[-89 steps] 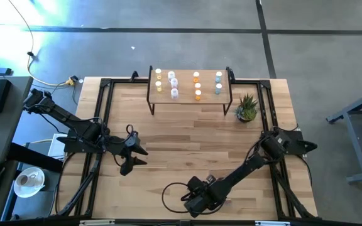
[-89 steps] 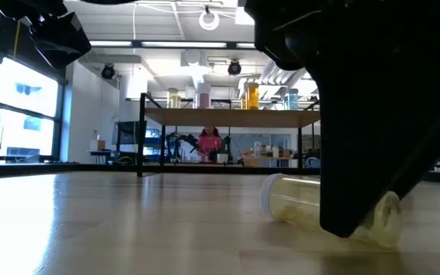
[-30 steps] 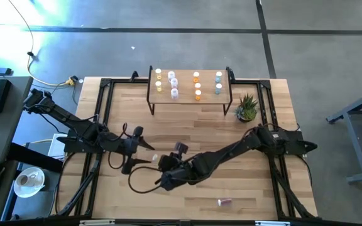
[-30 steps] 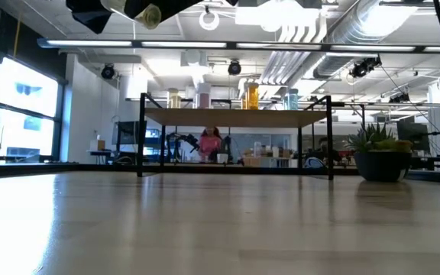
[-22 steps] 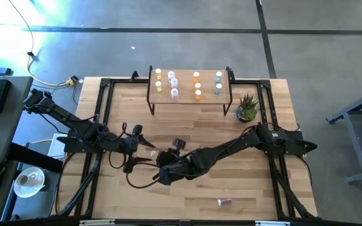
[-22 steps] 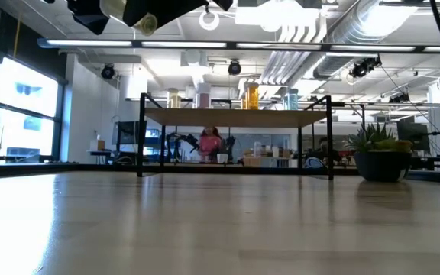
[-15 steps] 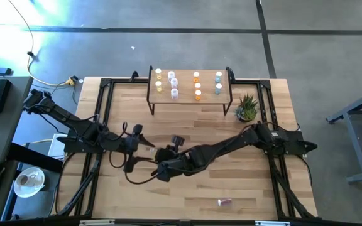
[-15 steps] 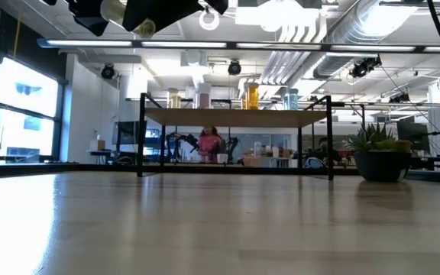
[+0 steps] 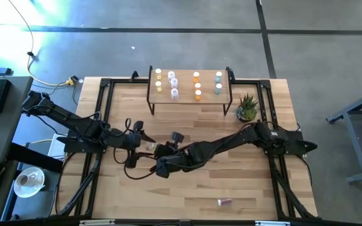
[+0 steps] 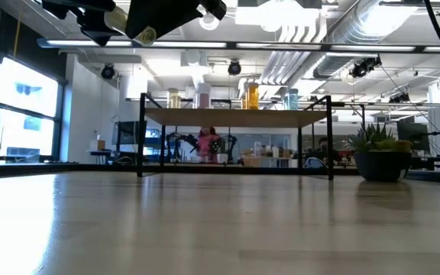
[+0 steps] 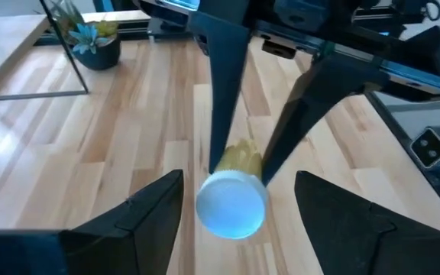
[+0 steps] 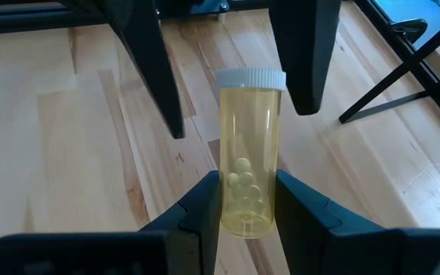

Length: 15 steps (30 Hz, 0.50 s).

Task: Pick and place medicine bottles onto shelf by color
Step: Put the yellow pill bottle on the shelf aligned with the other yellow pill bottles

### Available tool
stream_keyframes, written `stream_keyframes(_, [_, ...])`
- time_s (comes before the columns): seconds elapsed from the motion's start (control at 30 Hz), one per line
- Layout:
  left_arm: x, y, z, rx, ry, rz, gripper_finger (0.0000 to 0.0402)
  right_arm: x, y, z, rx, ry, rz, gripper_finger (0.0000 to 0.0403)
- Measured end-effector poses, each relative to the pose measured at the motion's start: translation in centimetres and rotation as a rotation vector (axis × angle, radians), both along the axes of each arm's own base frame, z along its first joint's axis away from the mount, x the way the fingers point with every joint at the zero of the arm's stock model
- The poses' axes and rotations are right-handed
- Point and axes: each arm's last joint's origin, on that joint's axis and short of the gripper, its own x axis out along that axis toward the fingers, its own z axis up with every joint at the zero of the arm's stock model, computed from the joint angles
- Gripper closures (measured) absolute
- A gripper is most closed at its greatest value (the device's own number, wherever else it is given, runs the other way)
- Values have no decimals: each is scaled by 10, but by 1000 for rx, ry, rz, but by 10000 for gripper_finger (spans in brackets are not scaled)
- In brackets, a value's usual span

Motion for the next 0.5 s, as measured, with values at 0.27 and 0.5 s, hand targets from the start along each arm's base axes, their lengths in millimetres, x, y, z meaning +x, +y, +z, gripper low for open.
stream_keyframes(0.27, [0, -1, 0, -9, 3, -18, 219, 0, 0, 0, 0, 7, 2, 306])
stream_keyframes(0.5, [0, 0, 0, -7, 3, -15, 281, -1, 1, 0, 2, 8, 8, 306])
